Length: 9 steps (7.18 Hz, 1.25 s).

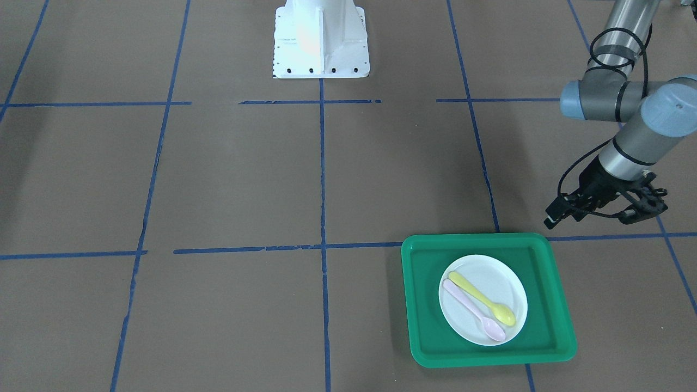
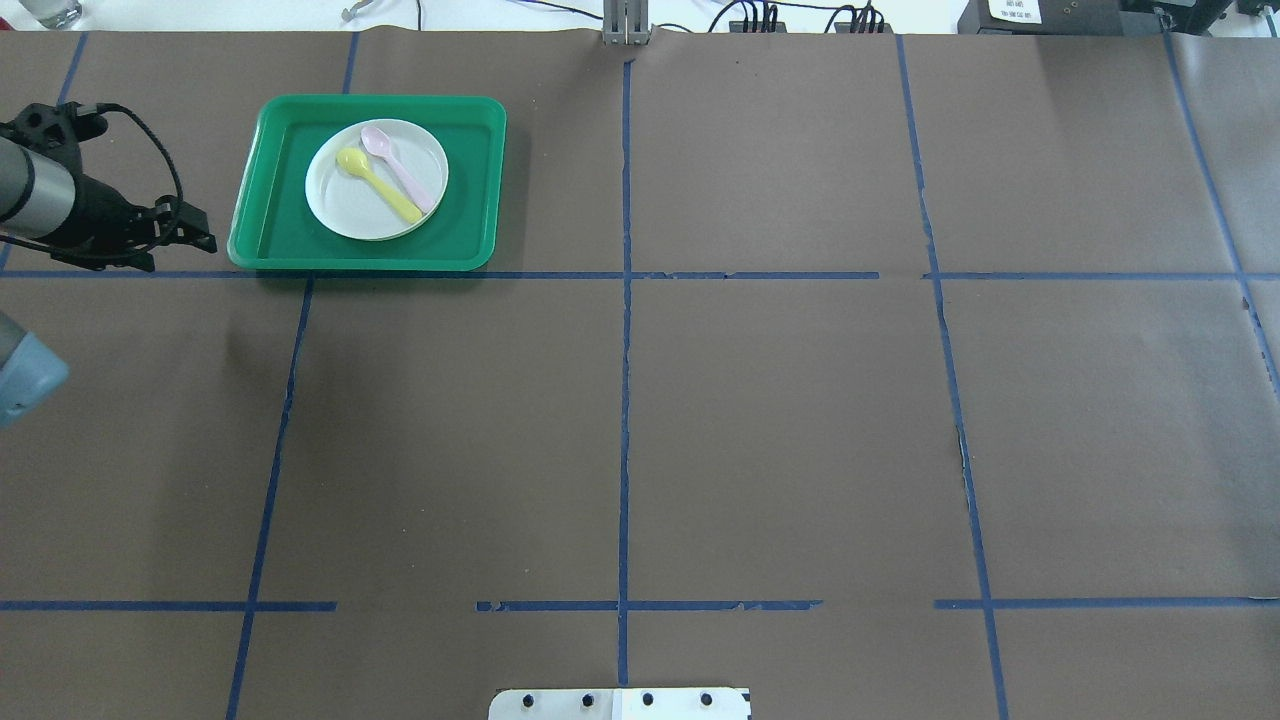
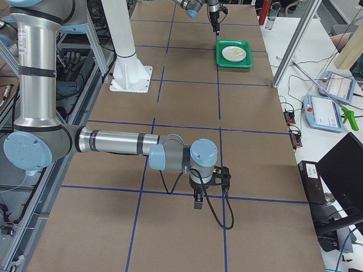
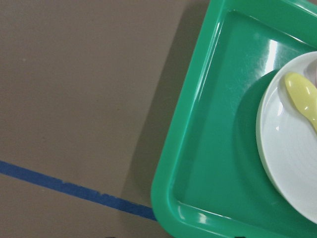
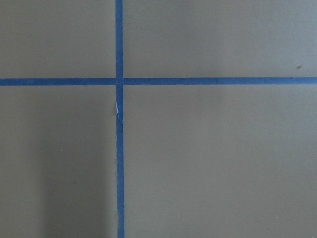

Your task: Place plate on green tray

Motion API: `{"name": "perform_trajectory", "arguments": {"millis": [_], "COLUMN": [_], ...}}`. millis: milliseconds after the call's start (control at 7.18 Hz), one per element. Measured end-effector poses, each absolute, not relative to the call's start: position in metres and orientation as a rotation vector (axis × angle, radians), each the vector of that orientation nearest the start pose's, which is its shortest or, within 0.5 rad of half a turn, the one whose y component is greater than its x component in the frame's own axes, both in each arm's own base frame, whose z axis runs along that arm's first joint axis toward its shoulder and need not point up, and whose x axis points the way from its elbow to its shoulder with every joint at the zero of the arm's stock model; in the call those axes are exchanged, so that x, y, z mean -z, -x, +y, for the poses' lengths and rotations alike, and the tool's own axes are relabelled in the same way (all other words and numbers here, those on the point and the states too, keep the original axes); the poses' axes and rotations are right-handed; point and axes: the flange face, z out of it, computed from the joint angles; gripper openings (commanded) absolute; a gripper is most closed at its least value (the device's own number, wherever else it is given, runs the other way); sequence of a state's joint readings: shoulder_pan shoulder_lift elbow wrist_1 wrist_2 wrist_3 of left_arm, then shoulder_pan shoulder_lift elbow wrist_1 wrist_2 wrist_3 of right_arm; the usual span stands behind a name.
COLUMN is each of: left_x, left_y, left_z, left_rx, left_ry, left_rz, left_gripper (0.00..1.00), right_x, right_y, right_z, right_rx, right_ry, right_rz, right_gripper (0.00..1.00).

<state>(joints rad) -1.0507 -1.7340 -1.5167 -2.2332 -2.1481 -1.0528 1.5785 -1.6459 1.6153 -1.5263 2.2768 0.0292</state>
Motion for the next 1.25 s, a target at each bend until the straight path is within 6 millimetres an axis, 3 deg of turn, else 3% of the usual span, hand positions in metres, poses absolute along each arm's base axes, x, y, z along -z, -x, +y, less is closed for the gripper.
{"name": "perform_trajectory", "arguments": {"millis": [418, 696, 975, 1114, 1253], "left_x": [-0.590, -0.617, -0.629, -0.626, -0.617], "left_y": [-0.111, -0.028, 0.057, 0.082, 0.094], "left_z": [-0.512, -0.489, -0.474, -0.469, -0.468], "left_rx": [0.035, -0.088, -0.120, -0.098, -0.077], "left_ry": [-0.232, -0.261, -0.211, -0.168, -0.130], "left_rz": [0.879, 0.782, 0.711, 0.705, 0.707], "left_gripper": [0.83, 0.84, 0.85, 0.93, 1.00], "right_x": [-0.673, -0.673, -0.673, -0.673, -0.673], "right_y": [-0.072, -0.072, -0.072, -0.072, -0.072], "right_z": [-0.460, -0.460, -0.460, -0.460, -0.460], "right_rx": [-0.030, -0.030, -0.030, -0.030, -0.030], "right_ry": [-0.006, -0.006, -0.006, -0.006, -0.006], "right_rz": [-0.707, -0.707, -0.706, -0.706, -0.706], "right_gripper": [1.00, 1.00, 1.00, 1.00, 1.00]}}
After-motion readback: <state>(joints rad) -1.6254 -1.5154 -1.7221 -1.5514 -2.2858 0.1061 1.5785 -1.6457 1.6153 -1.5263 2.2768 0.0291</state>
